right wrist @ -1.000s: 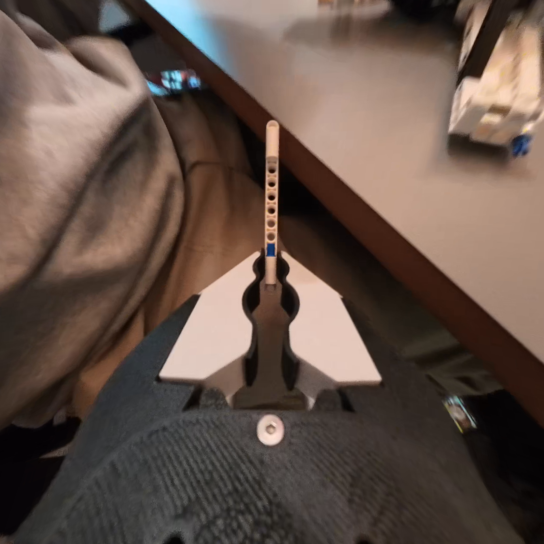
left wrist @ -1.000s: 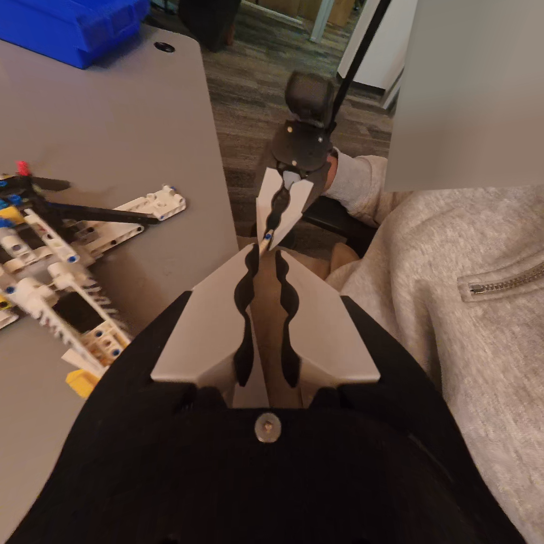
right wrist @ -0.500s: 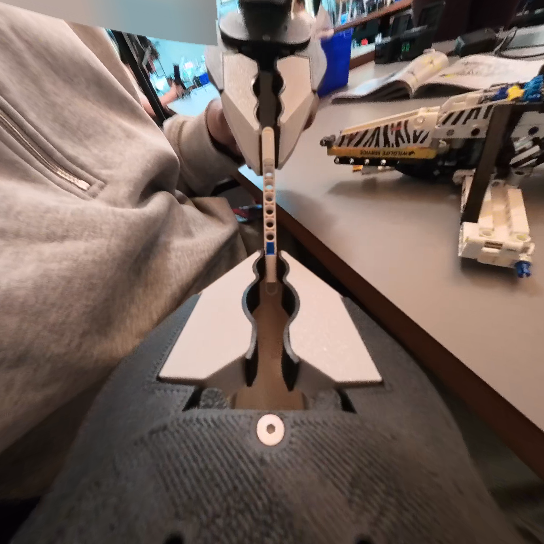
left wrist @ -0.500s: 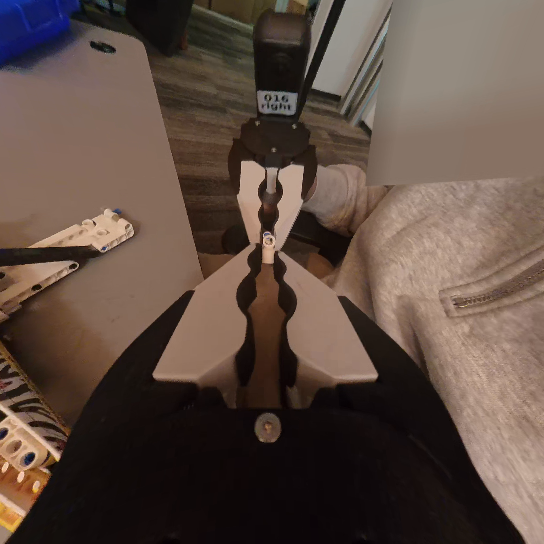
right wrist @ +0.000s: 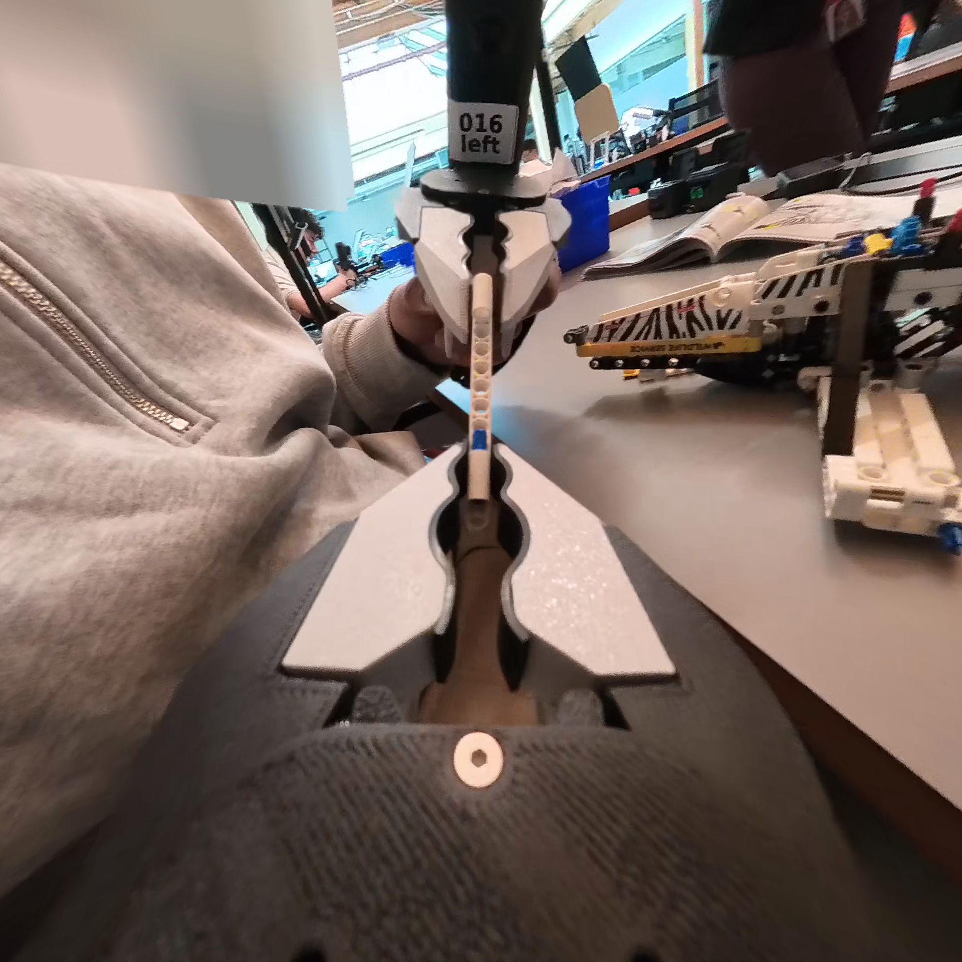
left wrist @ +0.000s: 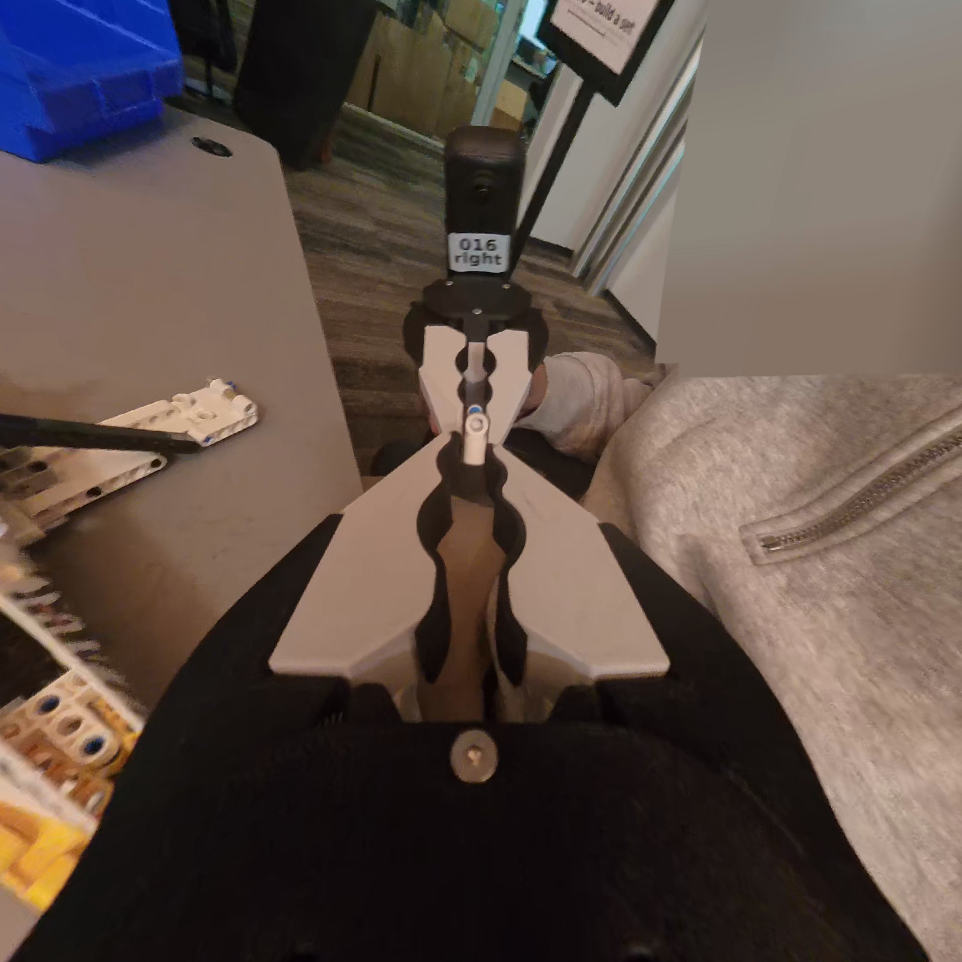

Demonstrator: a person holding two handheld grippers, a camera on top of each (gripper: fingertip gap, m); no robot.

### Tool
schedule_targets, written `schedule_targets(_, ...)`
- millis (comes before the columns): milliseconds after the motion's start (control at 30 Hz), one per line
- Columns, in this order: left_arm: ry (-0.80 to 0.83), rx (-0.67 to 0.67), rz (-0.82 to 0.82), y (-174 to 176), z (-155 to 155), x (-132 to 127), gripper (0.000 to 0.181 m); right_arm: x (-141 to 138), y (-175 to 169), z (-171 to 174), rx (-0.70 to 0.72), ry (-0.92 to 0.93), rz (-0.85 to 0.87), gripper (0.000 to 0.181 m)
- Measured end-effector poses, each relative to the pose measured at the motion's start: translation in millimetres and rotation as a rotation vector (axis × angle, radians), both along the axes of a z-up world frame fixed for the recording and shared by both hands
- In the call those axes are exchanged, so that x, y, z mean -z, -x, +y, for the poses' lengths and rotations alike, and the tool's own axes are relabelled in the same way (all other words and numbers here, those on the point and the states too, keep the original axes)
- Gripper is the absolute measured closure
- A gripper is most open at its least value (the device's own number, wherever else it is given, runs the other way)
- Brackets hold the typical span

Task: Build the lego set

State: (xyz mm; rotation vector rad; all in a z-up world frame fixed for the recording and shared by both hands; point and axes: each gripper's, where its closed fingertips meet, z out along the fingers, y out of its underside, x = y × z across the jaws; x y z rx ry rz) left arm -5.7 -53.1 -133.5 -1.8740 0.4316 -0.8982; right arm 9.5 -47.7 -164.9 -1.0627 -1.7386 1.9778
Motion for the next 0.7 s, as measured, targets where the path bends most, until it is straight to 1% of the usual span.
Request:
schedule_targets(33, 0.006, -0.042, 0.02, 6.5, 3.3, 1.6, 0.165, -1.0, 1.2, 2.8, 0.018, 0.003, 0.006, 0.176)
schedule_targets(67, 0.002, -0.106, 0.047, 16.8, 8.0, 2.2, 0.15, -2.6, 2.4, 7.0, 0.04, 0.012, 0.014, 0.176)
schedule_targets(100, -0.008, -0.196, 0.081, 31.7, 13.7, 2.1, 0.139, -3.9, 3.3, 11.8, 0.062, 0.021, 0.02, 0.177)
schedule_targets(167, -0.021, -0.454, 0.188, 76.8, 23.2, 3.9, 0.131, -3.7, 4.3, 21.1, 0.102, 0.024, 0.02, 0.177)
schedule_targets(200, -0.025, -0.558, 0.245, 96.8, 23.4, 5.2, 0.128, -2.4, 4.8, 25.0, 0.119, 0.018, 0.017, 0.177)
schedule_targets(233, -0.009, -0.626, 0.295, 111.3, 21.8, 9.0, 0.124, -1.0, 5.1, 28.0, 0.134, 0.01, 0.015, 0.177)
schedule_targets(267, 0.026, -0.66, 0.332, 120.1, 19.5, 15.0, 0.121, -0.1, 5.5, 30.3, 0.147, 0.003, 0.014, 0.177)
schedule_targets(367, 0.152, -0.688, 0.387, 130.7, 13.7, 36.6, 0.117, 2.2, 6.3, 32.9, 0.166, -0.011, 0.012, 0.177)
schedule_targets(467, 0.207, -0.687, 0.374, 131.3, 12.9, 48.2, 0.118, 6.1, 7.1, 32.1, 0.165, -0.027, 0.0, 0.177)
schedule_targets(600, 0.25, -0.701, 0.426, 138.1, 13.0, 60.9, 0.131, 13.7, 8.3, 30.9, 0.168, -0.068, -0.022, 0.177)
schedule_targets(700, 0.242, -0.712, 0.43, 143.6, 13.3, 59.5, 0.137, 16.4, 8.6, 30.3, 0.169, -0.087, -0.027, 0.177)
